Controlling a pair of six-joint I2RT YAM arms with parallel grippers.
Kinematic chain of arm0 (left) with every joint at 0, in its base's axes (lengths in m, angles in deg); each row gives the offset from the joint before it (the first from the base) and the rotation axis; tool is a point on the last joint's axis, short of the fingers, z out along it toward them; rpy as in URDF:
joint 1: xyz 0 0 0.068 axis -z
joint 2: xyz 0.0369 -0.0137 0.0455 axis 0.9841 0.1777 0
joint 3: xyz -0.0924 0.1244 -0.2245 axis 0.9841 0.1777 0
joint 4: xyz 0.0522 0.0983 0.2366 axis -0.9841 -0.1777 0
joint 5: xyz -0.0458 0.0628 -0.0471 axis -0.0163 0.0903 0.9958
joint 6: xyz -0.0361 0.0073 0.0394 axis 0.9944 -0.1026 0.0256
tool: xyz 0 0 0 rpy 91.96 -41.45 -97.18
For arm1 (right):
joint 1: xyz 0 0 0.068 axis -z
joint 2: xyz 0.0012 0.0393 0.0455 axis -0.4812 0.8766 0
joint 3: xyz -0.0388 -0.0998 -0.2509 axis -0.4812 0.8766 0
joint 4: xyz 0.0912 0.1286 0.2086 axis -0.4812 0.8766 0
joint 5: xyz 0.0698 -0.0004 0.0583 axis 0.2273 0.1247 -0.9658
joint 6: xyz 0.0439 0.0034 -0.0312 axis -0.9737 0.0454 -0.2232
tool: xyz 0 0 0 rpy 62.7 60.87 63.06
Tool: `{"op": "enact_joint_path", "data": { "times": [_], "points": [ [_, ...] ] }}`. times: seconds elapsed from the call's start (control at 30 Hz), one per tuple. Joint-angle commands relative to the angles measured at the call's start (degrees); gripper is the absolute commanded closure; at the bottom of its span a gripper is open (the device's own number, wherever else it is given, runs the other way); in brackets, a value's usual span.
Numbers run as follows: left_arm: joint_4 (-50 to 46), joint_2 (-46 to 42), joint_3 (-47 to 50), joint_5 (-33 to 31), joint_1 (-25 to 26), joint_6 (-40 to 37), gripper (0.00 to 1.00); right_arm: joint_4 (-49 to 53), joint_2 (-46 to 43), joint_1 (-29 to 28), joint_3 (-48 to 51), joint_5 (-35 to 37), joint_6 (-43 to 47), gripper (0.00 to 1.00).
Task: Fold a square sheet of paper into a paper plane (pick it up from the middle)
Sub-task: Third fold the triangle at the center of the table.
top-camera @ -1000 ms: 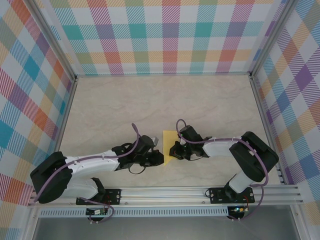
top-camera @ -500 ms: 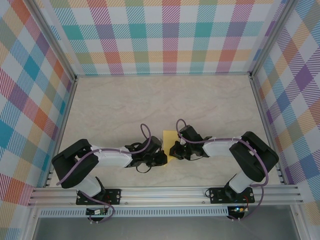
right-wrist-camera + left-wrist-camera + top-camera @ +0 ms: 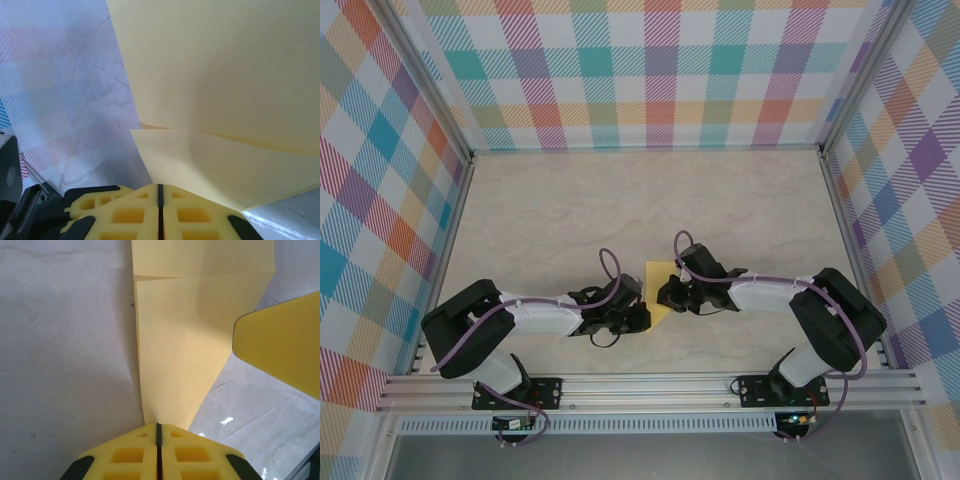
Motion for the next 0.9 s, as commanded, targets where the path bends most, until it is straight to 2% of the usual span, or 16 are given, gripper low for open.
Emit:
{"op": "enact_joint_path", "data": {
  "times": [0.0, 0.13, 0.4, 0.87],
  "points": [
    [-7.08, 0.81, 0.3, -2.09, 0.44, -2.08, 0.92, -0.81, 0.22, -0.13, 0.42, -1.53, 0.12, 0.93],
    [-7.39, 1.96, -0.41, -1.73, 0.39, -2.38, 0.92, -3.09, 2.96, -0.15, 0.77, -3.01, -0.07, 0.94],
    [-10.24, 4.21, -0.34, -2.23, 0.44, -2.59, 0.97, -3.35, 5.65, 0.88, 2.03, 0.79, 0.12, 0.95],
    [-11.39, 4.78, 1.43, -3.59, 0.44, -3.2, 1.0, -7.52, 2.45, 7.49, 6.49, -0.26, 3.47, 0.92]
  ]
}}
